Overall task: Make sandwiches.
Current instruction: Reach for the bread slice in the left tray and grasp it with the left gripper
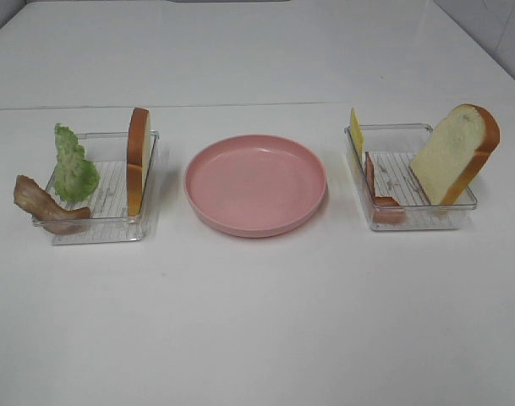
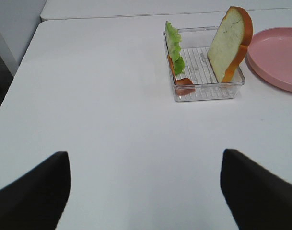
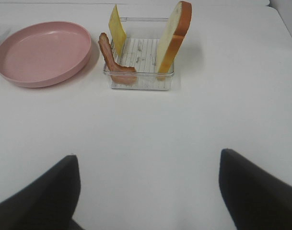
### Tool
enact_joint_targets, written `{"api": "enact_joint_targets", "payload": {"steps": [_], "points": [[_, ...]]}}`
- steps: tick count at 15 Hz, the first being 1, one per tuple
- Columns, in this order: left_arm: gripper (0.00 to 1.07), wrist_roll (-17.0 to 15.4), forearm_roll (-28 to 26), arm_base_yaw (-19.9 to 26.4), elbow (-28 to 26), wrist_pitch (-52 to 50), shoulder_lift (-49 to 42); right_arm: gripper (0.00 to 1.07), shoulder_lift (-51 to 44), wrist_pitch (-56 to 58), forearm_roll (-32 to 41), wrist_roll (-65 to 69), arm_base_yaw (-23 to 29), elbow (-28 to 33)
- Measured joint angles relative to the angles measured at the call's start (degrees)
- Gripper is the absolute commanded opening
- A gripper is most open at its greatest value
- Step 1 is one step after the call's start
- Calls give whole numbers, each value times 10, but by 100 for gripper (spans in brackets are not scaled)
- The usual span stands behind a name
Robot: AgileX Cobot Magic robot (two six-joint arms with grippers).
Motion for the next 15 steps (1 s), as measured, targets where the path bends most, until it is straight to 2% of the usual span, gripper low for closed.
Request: {"api": "enact_joint_targets", "payload": {"steps": [15], "points": [[81, 0, 0, 0, 0, 0, 0, 76, 0, 0, 0, 0, 0, 0]]}}
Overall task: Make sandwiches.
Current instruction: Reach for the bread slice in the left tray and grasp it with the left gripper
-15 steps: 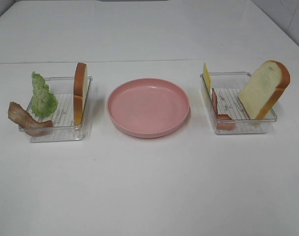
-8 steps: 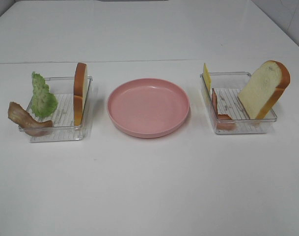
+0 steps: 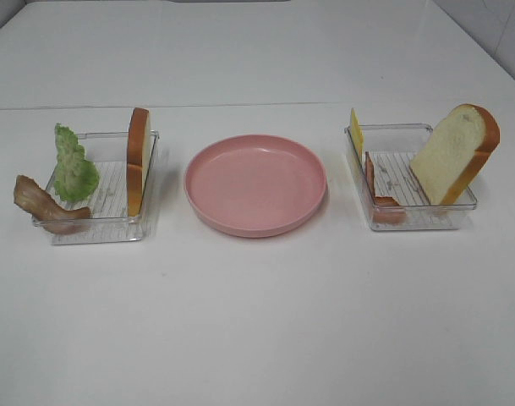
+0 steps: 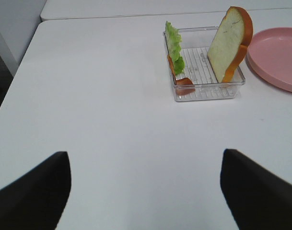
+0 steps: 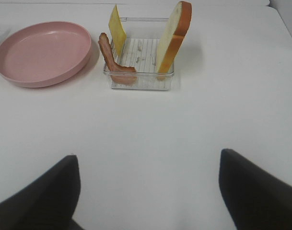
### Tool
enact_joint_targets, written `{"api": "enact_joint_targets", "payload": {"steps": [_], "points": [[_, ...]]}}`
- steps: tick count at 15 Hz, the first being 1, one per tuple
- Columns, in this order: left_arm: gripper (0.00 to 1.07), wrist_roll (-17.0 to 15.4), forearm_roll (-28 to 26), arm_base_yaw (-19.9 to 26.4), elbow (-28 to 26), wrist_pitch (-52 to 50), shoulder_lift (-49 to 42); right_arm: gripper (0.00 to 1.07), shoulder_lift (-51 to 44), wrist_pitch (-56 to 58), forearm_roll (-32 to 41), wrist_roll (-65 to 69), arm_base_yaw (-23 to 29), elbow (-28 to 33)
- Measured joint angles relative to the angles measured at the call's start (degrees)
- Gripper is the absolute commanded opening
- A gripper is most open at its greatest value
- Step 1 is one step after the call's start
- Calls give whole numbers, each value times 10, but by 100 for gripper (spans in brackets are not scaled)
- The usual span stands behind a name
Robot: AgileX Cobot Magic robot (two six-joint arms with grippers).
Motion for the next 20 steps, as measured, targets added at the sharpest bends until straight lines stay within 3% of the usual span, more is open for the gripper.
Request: {"api": "enact_joint_targets", "payload": {"steps": [6, 8, 14, 19, 20], "points": [[81, 0, 0, 0, -7, -5, 0, 76, 0, 0, 0, 0, 0, 0], [81, 0, 0, 0, -26, -52, 22, 76, 0, 0, 0, 0, 0, 0], [81, 0, -25, 0, -49, -270, 292, 76, 0, 0, 0, 0, 0, 0], [81, 0, -34, 0, -197, -267, 550, 76, 0, 0, 0, 0, 0, 0], [81, 0, -48, 0, -278, -227, 650, 76, 0, 0, 0, 0, 0, 0]]}}
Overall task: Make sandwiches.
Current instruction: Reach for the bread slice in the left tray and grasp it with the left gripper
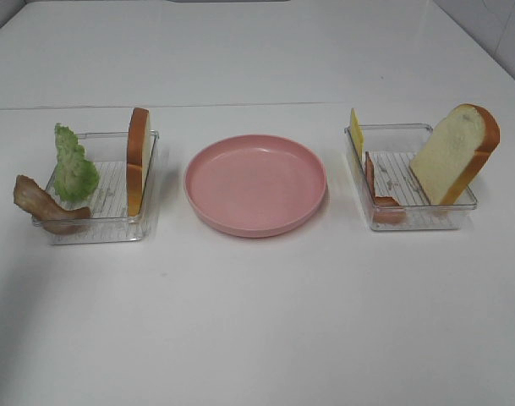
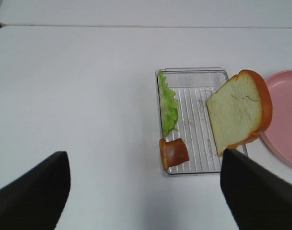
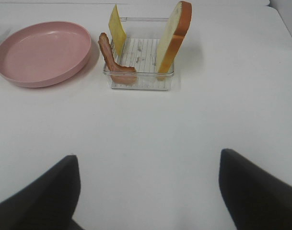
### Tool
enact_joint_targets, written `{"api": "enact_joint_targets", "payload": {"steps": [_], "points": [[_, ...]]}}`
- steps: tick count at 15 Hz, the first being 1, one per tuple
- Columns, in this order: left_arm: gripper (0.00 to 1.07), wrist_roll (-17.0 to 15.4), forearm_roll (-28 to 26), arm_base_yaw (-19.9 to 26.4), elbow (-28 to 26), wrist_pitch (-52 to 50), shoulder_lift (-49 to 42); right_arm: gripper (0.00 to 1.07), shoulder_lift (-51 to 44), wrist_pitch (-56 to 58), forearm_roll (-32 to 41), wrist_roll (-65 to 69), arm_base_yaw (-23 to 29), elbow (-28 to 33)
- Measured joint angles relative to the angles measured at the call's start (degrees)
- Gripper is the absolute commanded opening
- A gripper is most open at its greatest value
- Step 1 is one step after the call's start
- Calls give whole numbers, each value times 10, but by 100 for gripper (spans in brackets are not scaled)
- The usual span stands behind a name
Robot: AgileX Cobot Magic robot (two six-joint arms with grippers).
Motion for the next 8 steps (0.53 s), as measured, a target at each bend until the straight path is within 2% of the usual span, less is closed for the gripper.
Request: {"api": "enact_joint_targets", "payload": {"steps": [4, 6, 7, 8], "points": [[81, 0, -22, -9, -144, 127, 146, 76, 0, 0, 0, 0, 0, 0], [81, 0, -22, -28, -215, 186, 212, 76, 0, 0, 0, 0, 0, 0], [81, 0, -23, -35, -233, 201, 230, 76, 0, 0, 0, 0, 0, 0], [81, 0, -23, -58, -282, 233, 280, 76, 0, 0, 0, 0, 0, 0]]}}
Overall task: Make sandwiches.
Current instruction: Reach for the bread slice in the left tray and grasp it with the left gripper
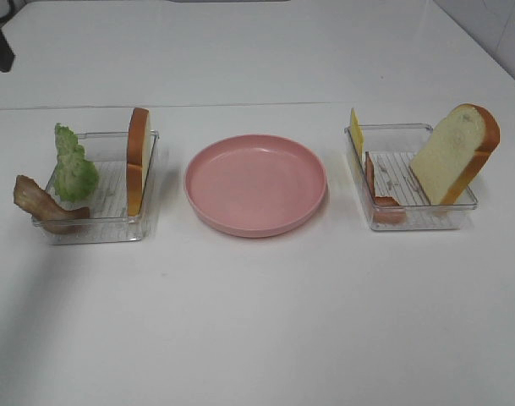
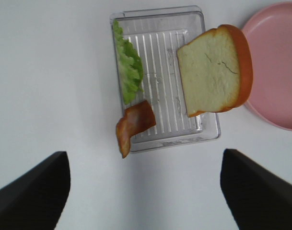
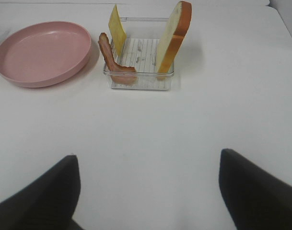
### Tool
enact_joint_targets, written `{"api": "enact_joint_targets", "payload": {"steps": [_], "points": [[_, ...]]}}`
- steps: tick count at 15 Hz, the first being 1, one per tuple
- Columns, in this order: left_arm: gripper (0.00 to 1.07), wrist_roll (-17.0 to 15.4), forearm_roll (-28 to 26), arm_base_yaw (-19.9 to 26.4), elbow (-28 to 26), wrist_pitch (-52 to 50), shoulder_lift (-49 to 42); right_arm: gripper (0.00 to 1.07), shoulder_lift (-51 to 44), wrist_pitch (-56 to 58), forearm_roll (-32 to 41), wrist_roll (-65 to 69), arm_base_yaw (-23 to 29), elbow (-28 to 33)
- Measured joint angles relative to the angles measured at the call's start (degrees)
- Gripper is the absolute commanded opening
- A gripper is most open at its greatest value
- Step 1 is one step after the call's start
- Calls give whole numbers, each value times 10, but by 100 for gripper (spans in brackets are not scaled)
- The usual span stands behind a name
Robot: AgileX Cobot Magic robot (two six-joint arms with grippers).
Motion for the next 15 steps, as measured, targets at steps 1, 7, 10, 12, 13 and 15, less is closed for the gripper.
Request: {"api": "enact_joint_targets", "payload": {"steps": [1, 7, 10, 12, 13, 15], "points": [[81, -3, 0, -14, -30, 18, 31, 76, 0, 0, 0, 0, 0, 0], [81, -95, 45, -132, -217, 83, 211, 76, 0, 0, 0, 0, 0, 0], [81, -113, 61, -164, -264, 84, 264, 76, 0, 0, 0, 0, 0, 0], [81, -119, 72, -183, -281, 84, 293, 76, 0, 0, 0, 0, 0, 0], [81, -125, 77, -187, -283, 84, 304, 76, 0, 0, 0, 0, 0, 0], [81, -135, 95, -187, -283, 85, 321, 76, 0, 0, 0, 0, 0, 0]]}}
